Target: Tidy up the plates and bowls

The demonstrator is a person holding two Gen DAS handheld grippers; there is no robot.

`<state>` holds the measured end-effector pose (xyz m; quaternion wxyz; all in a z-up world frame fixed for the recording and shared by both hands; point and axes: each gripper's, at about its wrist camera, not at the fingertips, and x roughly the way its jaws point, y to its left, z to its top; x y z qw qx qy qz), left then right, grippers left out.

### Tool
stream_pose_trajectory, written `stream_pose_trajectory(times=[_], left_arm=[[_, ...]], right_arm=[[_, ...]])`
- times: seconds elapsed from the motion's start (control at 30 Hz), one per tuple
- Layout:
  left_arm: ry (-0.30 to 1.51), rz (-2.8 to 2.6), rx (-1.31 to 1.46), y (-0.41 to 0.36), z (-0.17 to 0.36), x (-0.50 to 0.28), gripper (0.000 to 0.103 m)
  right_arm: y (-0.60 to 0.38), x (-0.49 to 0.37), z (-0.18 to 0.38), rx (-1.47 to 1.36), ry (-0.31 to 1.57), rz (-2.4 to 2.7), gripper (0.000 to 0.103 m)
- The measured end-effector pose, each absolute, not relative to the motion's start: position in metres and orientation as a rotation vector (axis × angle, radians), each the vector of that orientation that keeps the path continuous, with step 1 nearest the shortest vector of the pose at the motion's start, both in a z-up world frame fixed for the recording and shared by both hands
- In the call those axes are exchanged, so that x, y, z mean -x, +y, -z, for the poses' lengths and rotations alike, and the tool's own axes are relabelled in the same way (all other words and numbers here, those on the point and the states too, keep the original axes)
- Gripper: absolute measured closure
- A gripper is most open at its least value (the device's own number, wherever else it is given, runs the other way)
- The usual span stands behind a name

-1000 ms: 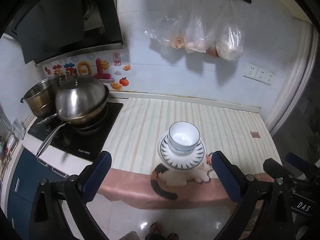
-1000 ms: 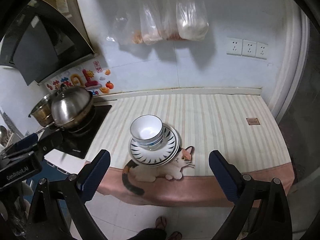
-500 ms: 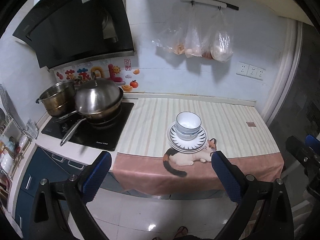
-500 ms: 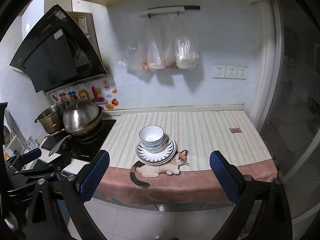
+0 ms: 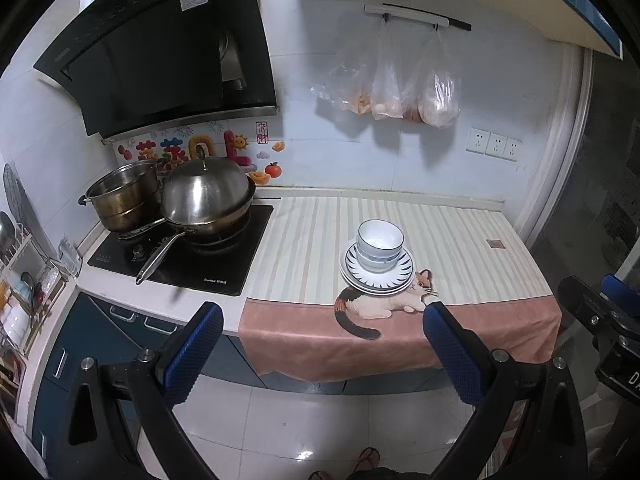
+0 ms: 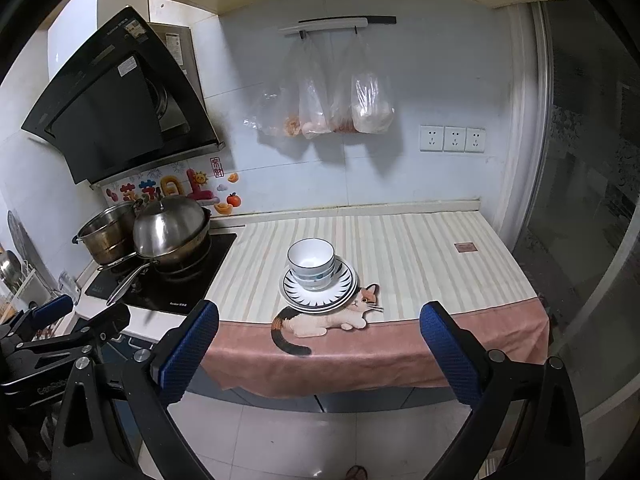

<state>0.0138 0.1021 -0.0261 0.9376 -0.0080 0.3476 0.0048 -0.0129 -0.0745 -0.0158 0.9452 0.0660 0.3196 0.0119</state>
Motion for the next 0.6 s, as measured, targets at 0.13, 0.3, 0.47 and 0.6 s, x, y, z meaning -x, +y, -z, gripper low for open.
stream_pose_trajectory(times=[0.13,0.3,0.47,0.6], left_arm=[[0.711,-0.013,0.013,0.104,0.026,-0.012,0.000],[0.707,-0.022,0.012,0.102,0.025,-0.010,0.000],[0.697,-0.021,0.008,0.103,0.024,-0.011,0.000],[0.685,-0.017,0.007,0.102,0.021,-0.013,0.000]], right_arm=[[-0.072,0.016,0.015,-0.141,0.644,-0.027,0.000],[-0.070,0.011,0.018,-0.133,0.652,-0.030,0.000],[-0.070,0.004,0.018,-0.126,0.656,-0.026,0.000],[-0.073,-0.002,0.019,-0.126,0.657,-0.018,0.000]])
